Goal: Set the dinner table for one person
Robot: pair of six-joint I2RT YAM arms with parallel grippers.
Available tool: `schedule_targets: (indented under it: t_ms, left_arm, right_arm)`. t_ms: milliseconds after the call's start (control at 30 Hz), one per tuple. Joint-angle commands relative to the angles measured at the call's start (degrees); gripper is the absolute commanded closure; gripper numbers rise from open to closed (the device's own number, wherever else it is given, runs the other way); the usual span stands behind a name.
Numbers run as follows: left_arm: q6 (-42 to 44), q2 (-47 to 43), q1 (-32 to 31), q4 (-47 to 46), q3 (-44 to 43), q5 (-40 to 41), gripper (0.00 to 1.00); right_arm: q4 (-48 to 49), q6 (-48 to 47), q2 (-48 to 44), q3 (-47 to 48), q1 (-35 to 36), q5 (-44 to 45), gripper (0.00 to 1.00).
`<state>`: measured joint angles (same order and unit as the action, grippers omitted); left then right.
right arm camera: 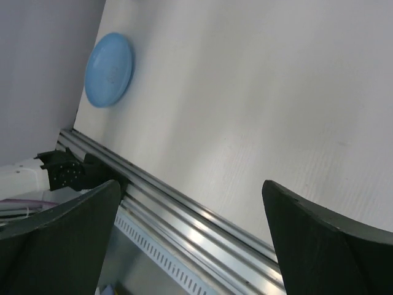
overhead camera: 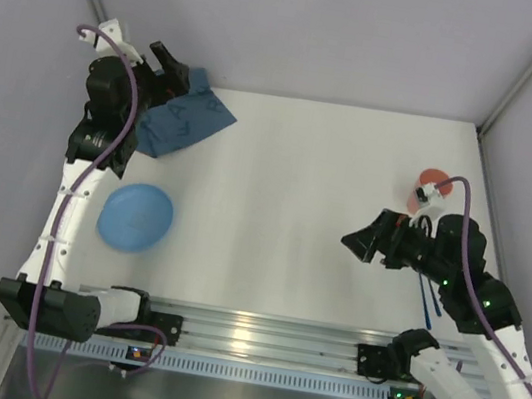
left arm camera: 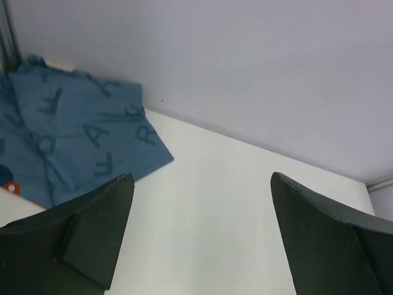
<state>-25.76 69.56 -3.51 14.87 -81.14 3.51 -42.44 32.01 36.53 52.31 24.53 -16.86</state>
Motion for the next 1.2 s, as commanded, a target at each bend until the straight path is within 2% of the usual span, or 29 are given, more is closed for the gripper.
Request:
schedule_targets:
  t_ms: [0, 33, 67, 100, 133, 167, 200, 233, 300, 367, 433, 467, 533, 567, 733, 767, 833, 900, 1167]
  left_arm:
    - [-10.57, 1.63, -0.01, 14.11, -4.01, 8.81, 0.02]
    - [-14.46, 1.28, 0.25, 15.96, -3.50, 11.15, 0.02]
    - [-15.80, 0.76, 0.52, 16.41, -2.19, 10.04, 0.02]
    - [-12.77, -0.38, 0.69, 5.36, 4.87, 5.42, 0.02]
    - [-7.17, -3.44, 0.70, -2.40, 9.47, -5.33, 0.02]
    - [-6.59, -4.25, 0.70, -7.44, 12.99, -8.31, 0.02]
    - [-10.15, -4.26, 0.70, -9.67, 15.46, -7.73, 0.02]
    - [-10.54, -1.82, 0.70, -7.43, 14.53, -6.07, 0.02]
    - [-8.45, 6.50, 0.26, 0.89, 7.96, -5.71, 0.01]
    - [-6.07, 13.03, -0.62, 5.41, 3.38, -4.04, 0.01]
    - [-2.12, 19.35, -2.46, 9.36, -3.30, 1.48, 0.01]
    - [-1.06, 25.22, -2.99, 10.25, -5.49, 4.98, 0.02]
    - [0.70, 32.10, -3.70, 12.19, -13.57, 5.37, 0.01]
    - [0.97, 39.09, -3.96, 14.46, -20.30, 5.98, 0.01]
    - [1.94, 58.55, -5.19, 19.57, -40.11, 9.85, 0.02]
    - [1.94, 61.46, -5.19, 20.54, -46.84, 10.20, 0.02]
    - [2.11, 69.29, -5.19, 22.56, -52.60, 11.96, 0.02]
    - [2.46, 72.54, -5.11, 20.91, -55.34, 11.88, 0.02]
    - [3.08, 81.08, -4.93, 20.54, -56.40, 14.24, 0.02]
  right_arm:
    - [3.15, -0.29, -1.63, -0.54, 0.16, -3.96, 0.00]
    - [3.41, 0.24, -2.25, -1.68, 0.16, -4.49, 0.00]
    - [3.32, 0.94, -3.47, -2.39, 0.16, -4.93, 0.00]
    - [2.80, 2.08, -3.83, -3.18, 0.16, -5.28, 0.00]
    - [2.19, 2.35, -4.01, -4.14, 0.16, -5.55, 0.00]
    - [2.27, 2.62, -3.67, -4.76, 0.25, -6.42, 0.00]
    - [3.05, 2.36, -3.05, -5.37, 0.16, -9.30, 0.00]
    - [3.32, 2.09, -2.18, -6.08, 0.08, -10.46, 0.00]
    - [1.32, -0.53, 2.38, -4.69, 0.16, -11.44, 0.00]
    - [-0.53, -2.21, 3.88, -3.28, 0.16, -10.30, 0.00]
    - [-3.52, -4.49, 5.03, -1.53, 0.16, -6.44, 0.00]
    - [-4.49, -5.11, 6.00, -0.90, 0.08, -5.04, 0.00]
    - [-6.43, -5.91, 6.97, 0.50, -0.01, -1.52, 0.00]
    - [-7.13, -6.25, 8.19, 1.20, -0.01, -0.72, 0.00]
    - [-7.57, -6.44, 11.36, 3.58, -0.28, 4.64, 0.00]
    - [-7.66, -6.26, 13.11, 3.93, -0.36, 5.43, 0.00]
    - [-7.58, -5.29, 14.79, 4.72, -0.54, 7.54, 0.00]
    - [-6.96, -4.24, 17.07, 5.34, -0.80, 8.77, 0.00]
    - [-4.59, -2.04, 25.85, 8.24, -1.07, 10.80, 0.00]
